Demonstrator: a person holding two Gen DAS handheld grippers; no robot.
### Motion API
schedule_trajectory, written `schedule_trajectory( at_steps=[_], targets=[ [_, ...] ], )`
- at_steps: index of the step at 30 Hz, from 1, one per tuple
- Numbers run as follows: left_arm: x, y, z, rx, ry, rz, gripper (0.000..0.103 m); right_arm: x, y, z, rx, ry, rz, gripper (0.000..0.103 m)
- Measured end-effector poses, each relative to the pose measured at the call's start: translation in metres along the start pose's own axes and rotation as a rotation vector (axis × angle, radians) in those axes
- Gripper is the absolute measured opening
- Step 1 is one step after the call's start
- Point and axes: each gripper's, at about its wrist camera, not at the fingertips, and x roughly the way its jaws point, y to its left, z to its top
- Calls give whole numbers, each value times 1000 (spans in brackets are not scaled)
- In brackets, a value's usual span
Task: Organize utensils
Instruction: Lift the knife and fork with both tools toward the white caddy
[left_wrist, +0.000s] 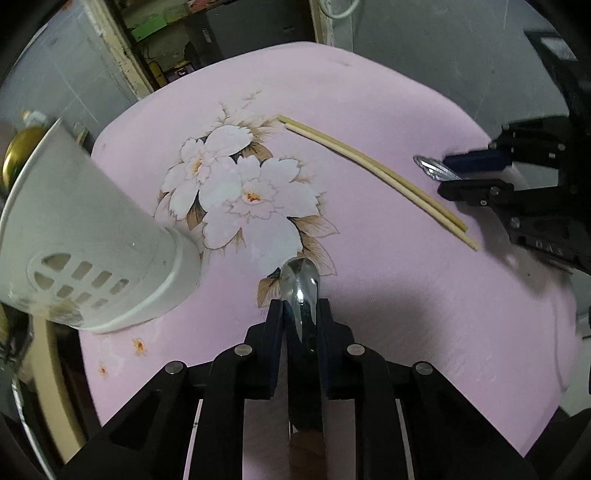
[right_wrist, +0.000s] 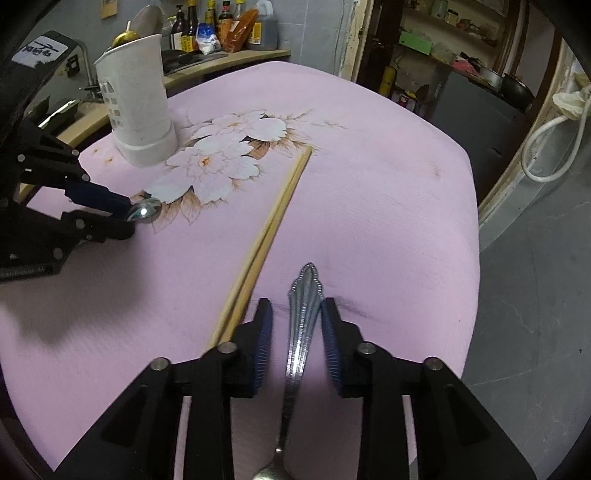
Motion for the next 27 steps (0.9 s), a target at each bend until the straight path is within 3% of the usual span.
schedule_trajectory(
  at_steps=[4,9,12,16,22,27],
  targets=[
    [-9,11,-10,-72,-49,-53,14,-1,-7,0,26,15,33,14],
    [-27,25,-32,-174,-129,-127,14,-4,15,-4,-70,-33,-67,13],
    [-41,35,-49,-228,-201,-157,13,-19,17,-14,-39,-134,-47,12],
    [-63,41,-70,-281,-315,-194,13,-47,28,-25,-28,-299,-82,12],
    [-94,37,-91,-352,-471,-144,13,-80,54,-34,-23,-534,-145,12],
    [-127,40,-110,-388,-591,-100,14,-97,75,-38,-53,-664,-181,12]
  ],
)
